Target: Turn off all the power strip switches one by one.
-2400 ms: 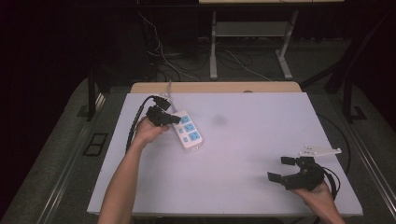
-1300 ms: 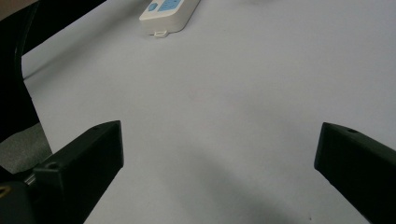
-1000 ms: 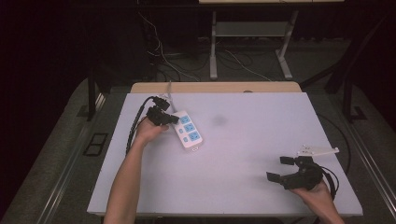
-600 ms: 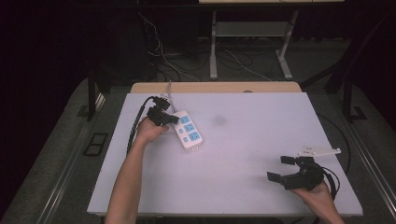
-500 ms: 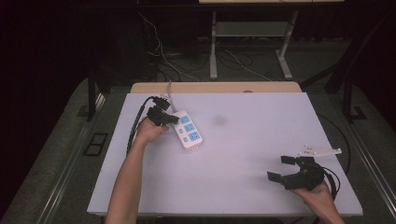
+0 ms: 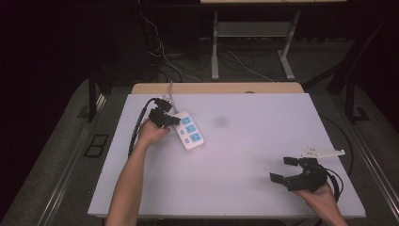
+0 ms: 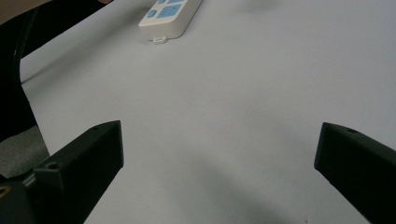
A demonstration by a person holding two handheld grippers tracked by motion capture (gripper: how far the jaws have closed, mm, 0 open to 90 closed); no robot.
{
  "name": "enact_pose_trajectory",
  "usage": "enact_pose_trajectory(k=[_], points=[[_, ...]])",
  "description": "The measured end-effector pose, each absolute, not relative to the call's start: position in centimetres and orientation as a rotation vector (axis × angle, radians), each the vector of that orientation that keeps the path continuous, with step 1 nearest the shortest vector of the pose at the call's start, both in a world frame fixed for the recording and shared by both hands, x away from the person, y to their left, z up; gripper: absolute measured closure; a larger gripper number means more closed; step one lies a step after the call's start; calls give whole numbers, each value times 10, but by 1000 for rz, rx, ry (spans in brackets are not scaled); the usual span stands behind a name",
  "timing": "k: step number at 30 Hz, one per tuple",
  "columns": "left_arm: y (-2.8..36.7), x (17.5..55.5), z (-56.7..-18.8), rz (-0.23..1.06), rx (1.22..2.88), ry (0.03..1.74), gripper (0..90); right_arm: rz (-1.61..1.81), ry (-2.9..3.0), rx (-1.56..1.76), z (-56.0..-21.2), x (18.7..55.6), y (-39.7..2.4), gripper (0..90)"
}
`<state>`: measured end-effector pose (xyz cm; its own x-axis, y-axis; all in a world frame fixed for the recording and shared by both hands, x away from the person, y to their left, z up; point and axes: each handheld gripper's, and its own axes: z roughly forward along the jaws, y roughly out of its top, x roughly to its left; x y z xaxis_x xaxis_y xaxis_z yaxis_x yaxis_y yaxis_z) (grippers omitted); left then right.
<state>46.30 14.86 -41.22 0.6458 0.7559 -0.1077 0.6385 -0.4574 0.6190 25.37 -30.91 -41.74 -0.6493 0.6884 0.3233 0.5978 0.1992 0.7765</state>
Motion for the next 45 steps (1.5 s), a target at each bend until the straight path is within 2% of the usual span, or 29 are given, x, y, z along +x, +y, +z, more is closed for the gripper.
enact_pose_trajectory(k=[10, 21, 24, 30, 37, 41, 45], points=[[147, 458, -405, 271, 2247, 1060, 897, 1460, 2354, 1276, -418, 254, -310, 10], [160, 443, -380, 298, 2157, 1040, 890, 1466, 2355, 1271, -417, 253, -310, 10], [165, 435, -374, 327, 2123, 1063, 748, 1468, 2353, 1270, -417, 253, -310, 10], [174, 416, -368, 335, 2052, 1077, 552, 1473, 2354, 1266, -416, 253, -310, 11], [183, 398, -365, 317, 2031, 1090, 151, 1480, 2350, 1266, -416, 252, -310, 10], [187, 386, -366, 292, 2016, 1100, 13, 1483, 2349, 1264, -415, 252, -310, 11], [190, 372, -366, 277, 1988, 1080, 0, 1483, 2351, 1264, -416, 252, -309, 10]])
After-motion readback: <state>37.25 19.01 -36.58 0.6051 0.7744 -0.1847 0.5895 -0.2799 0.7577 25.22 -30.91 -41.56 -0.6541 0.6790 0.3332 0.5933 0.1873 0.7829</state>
